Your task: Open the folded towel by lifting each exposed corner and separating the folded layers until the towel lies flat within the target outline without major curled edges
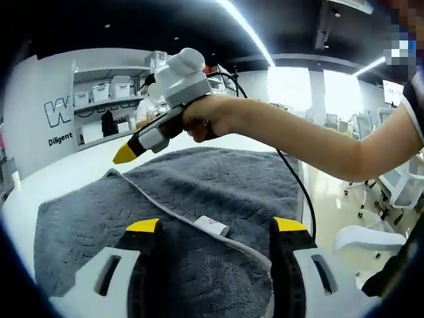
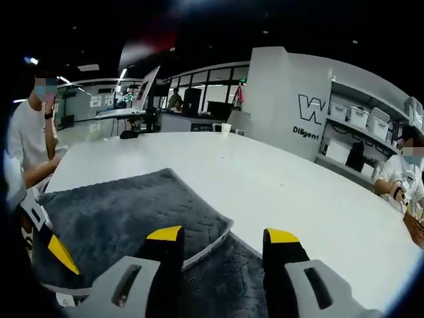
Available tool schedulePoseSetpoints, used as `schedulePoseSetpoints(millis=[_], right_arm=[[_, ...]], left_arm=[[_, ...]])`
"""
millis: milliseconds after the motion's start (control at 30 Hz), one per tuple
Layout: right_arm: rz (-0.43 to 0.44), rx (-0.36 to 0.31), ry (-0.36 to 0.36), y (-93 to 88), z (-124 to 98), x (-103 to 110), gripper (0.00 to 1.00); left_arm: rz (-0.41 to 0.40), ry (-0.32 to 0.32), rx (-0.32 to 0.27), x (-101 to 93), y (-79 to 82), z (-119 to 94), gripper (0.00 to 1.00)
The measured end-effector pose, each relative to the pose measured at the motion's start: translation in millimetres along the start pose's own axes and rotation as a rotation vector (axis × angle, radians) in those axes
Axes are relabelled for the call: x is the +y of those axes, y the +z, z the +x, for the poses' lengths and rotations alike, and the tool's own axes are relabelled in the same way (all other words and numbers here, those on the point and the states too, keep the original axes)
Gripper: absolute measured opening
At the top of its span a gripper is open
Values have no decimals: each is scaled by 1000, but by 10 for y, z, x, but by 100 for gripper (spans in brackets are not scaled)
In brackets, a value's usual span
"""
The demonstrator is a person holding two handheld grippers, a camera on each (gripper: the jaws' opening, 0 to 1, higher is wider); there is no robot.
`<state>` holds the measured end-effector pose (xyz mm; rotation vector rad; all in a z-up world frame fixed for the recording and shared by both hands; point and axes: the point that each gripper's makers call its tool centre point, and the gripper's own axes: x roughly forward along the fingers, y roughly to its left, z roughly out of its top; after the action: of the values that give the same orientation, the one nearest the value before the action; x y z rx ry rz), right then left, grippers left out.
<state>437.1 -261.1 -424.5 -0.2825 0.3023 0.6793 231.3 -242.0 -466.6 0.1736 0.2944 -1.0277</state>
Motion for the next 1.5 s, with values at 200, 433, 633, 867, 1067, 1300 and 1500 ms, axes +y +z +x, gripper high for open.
schedulePoseSetpoints(millis=[200,433,633,867,1067,1300,1500], right_arm=[[12,3,15,-2,72,35,43],[25,9,30,-18,151,85,41],[35,1,34,-14,177,96,40],[42,5,38,-36,233,107,39],[50,9,39,-48,276,95,37],[67,18,32,-87,327,75,35],[76,25,35,-112,366,77,35]], left_arm=[[-39,-11,-13,-4,6,-28,45],[-88,-26,-38,-42,-4,-22,32],[-89,-5,-33,-12,-30,-54,21],[-131,-7,-38,-5,-43,-76,12],[-136,-6,-41,-26,-31,-56,7],[-154,0,-51,-52,-7,-73,4],[-176,15,-70,5,18,-80,3]])
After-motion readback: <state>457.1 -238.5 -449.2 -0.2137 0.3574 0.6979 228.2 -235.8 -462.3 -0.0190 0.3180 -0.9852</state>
